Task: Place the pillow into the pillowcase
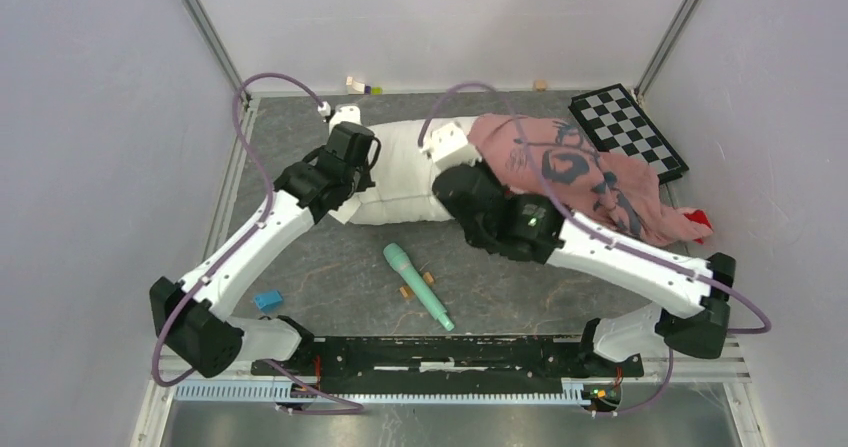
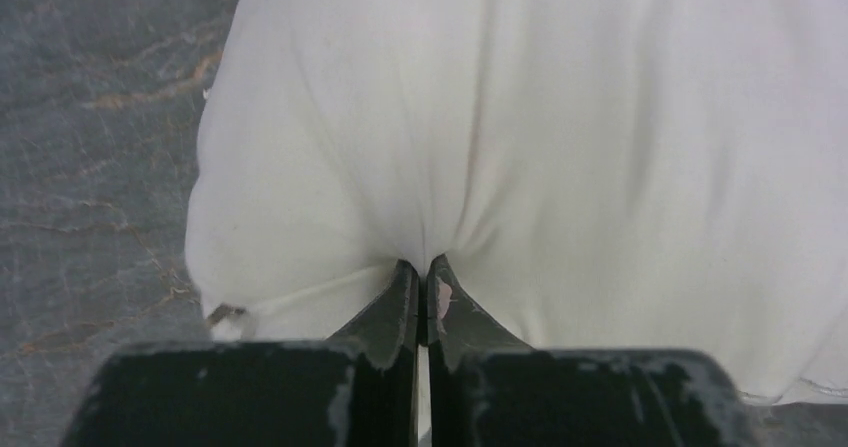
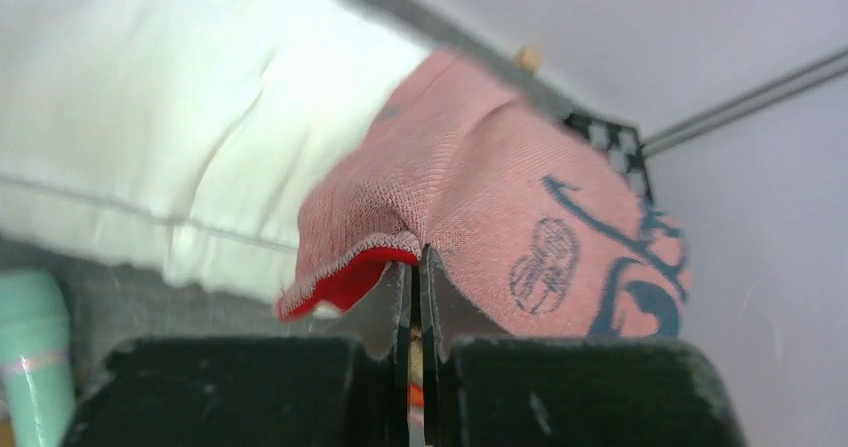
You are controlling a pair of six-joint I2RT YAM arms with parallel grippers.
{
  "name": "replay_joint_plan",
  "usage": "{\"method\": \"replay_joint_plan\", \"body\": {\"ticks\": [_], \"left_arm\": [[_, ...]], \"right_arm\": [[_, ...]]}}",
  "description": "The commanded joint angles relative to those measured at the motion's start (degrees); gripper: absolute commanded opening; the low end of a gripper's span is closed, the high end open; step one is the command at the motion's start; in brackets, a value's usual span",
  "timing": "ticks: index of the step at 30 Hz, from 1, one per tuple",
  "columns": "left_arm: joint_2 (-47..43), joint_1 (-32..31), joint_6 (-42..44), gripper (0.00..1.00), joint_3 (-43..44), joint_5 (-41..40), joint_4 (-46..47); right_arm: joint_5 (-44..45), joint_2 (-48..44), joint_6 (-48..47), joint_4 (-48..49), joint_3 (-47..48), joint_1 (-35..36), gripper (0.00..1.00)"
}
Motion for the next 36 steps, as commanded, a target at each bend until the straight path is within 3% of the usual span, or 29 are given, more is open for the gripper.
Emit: {"method": "replay_joint_plan", "body": {"ticks": [1,4,7,8,9,11,15,17,20,21,22,28,30,33,36], "left_arm": [[-5.21,-2.02,6.31,0.03,10.23,6.84,-3.79],[-3.54,-2.05,6.24,0.07,17.31,13.97,-7.21],[0.04,-1.74,4.72,0.27,23.47,14.68,-10.01],[1.45,-0.88,4.34,0.37,24.84,14.46,-10.19],[3.53,0.72,3.26,0.41,25.98,14.8,-10.3],[7.45,4.55,1.81,0.4,26.69,17.76,-7.23],[15.61,9.79,-0.67,0.38,30.01,24.64,-1.64],[17.6,10.04,-0.56,0.54,33.13,22.33,-3.54],[12.77,10.51,-1.22,0.91,30.0,17.4,-3.55],[10.91,10.98,-1.23,0.99,28.26,15.62,-3.55],[8.79,11.83,-1.78,1.0,25.78,13.92,-3.75],[-0.54,19.57,-6.07,1.0,7.85,12.82,0.46],[-0.27,21.25,-6.28,1.0,3.69,15.21,2.36],[2.26,24.15,-6.72,1.0,-0.38,21.44,8.11],[6.08,25.43,-7.39,1.0,-0.94,27.7,13.06]], "right_arm": [[-6.12,1.23,-12.41,0.16,23.51,-0.12,0.0],[-19.88,6.92,-13.21,-3.76,37.86,-7.72,0.0],[-32.8,12.48,-11.16,-4.43,44.41,-20.12,0.0],[-33.59,14.88,-10.73,-3.92,44.72,-23.31,0.0],[-35.66,17.35,-9.75,-3.23,44.23,-25.87,0.0],[-41.62,21.48,-6.37,-0.63,40.86,-31.2,0.0],[-44.89,27.8,-0.88,9.35,30.81,-39.1,0.0],[-46.18,32.38,1.05,9.17,32.11,-42.18,0.0],[-46.71,35.5,0.84,8.54,34.97,-44.49,0.0],[-47.21,35.6,0.78,8.36,35.94,-44.91,0.03],[-47.38,35.69,0.81,7.91,37.02,-45.1,0.1],[-45.76,33.69,0.73,1.68,46.63,-44.83,0.7],[-44.44,30.29,0.57,1.36,45.91,-44.43,0.81],[-42.65,24.84,0.63,-0.01,42.89,-43.29,0.85],[-40.08,17.73,1.4,-0.93,32.84,-40.37,0.82]]}}
